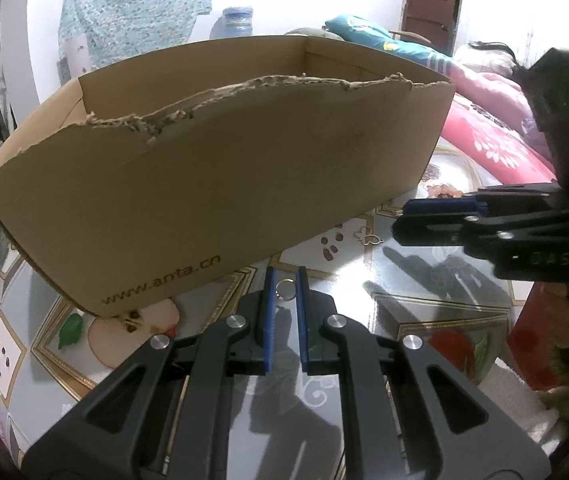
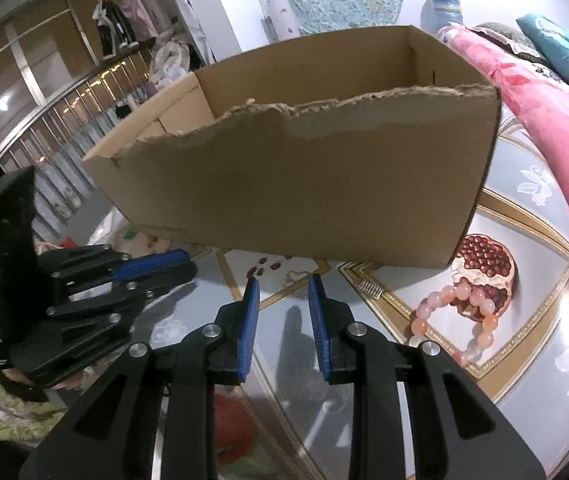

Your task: Organize jewelry

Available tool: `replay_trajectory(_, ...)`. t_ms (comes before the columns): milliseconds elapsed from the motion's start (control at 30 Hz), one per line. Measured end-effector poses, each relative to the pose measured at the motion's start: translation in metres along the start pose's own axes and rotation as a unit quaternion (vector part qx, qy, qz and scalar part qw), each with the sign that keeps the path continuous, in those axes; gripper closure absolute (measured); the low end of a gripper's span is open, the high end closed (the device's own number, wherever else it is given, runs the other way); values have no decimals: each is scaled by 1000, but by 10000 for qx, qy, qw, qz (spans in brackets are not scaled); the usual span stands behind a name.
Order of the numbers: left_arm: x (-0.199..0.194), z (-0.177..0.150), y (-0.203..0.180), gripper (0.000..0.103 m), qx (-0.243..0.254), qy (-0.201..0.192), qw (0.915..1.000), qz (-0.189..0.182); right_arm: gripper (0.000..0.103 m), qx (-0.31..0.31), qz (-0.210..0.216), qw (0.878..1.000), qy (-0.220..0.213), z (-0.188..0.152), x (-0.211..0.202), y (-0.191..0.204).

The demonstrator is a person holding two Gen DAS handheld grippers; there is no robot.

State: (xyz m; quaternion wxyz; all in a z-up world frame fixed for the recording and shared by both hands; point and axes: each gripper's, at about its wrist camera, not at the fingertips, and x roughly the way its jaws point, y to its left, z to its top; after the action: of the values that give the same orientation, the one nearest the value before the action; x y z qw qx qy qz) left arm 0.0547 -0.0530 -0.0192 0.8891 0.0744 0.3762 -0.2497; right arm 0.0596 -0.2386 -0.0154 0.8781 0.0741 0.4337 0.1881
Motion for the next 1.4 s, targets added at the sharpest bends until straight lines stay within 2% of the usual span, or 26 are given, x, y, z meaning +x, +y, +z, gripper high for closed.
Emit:
replay_trajectory(267, 0, -1, 1, 94, -35, 13, 10000, -9, 76, -347, -335, 9986, 197, 3, 21, 7)
replay_trajectory(600, 1, -1, 2, 94, -79, 22, 10000, 7, 76, -552, 77, 9977, 376, -3, 28, 22)
replay_trajectory(900, 1, -1, 3, 94, -73, 18, 10000, 7, 76, -576, -325, 9976, 202, 1, 25, 18)
replay_trajectory(1200, 2, -2, 5, 94, -98, 43, 9999, 13, 76, -1213, -613, 9903, 276, 2, 37, 31)
replay_trajectory(1267, 2, -2, 5, 94, -96, 42, 9999, 16, 79, -1210, -586, 9905, 299, 2, 37, 30)
replay_trajectory(1333, 2, -2, 5, 94, -100, 50, 9999, 9, 87, -1160, -521, 9913, 327, 3, 37, 29)
replay_trajectory(1400, 1, -2, 4, 94, -86, 43, 10000, 12, 88, -1104, -492, 9921, 325, 5, 38, 28)
